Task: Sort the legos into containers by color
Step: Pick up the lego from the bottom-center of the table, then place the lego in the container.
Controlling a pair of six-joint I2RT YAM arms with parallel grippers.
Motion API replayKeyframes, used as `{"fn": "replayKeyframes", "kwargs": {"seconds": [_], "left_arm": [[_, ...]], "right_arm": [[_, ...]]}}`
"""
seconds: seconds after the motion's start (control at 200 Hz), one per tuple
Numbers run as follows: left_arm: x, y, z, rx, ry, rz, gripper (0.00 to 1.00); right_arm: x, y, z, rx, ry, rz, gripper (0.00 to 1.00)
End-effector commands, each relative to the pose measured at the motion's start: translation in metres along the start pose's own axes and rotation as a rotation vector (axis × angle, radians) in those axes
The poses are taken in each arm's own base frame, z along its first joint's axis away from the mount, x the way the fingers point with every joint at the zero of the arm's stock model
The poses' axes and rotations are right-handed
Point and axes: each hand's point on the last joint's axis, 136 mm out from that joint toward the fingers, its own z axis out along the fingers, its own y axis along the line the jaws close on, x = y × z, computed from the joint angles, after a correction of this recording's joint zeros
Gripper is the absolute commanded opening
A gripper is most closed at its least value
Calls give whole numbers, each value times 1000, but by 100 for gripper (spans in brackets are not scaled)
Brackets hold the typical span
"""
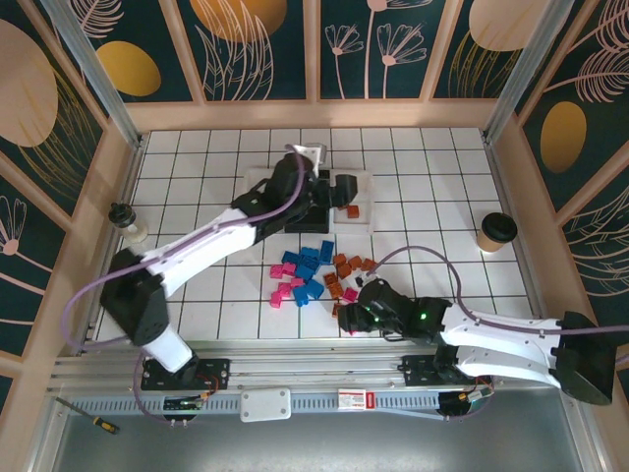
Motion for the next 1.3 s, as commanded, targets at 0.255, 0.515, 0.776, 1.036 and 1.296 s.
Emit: {"fn": "replayKeyframes", "kwargs": {"seconds": [0.255, 0.515, 0.776, 1.036, 1.296], "left_arm": [[54, 66, -69, -151, -21, -67, 99], [87, 104, -102, -253, -5, -72, 99], [113, 152, -144, -423, -42, -118, 99], [129, 165, -163, -426, -72, -187, 99], [142, 167, -161, -411, -44, -209, 99]], "right_arm": [[20, -8, 13, 103, 75, -66, 49], [16, 4, 10, 70, 80, -115, 21], [-60, 42, -18, -18, -78, -184, 8], [-207, 95, 10, -115, -295, -255, 9], [-295, 133, 92, -137, -272, -275, 12]]}}
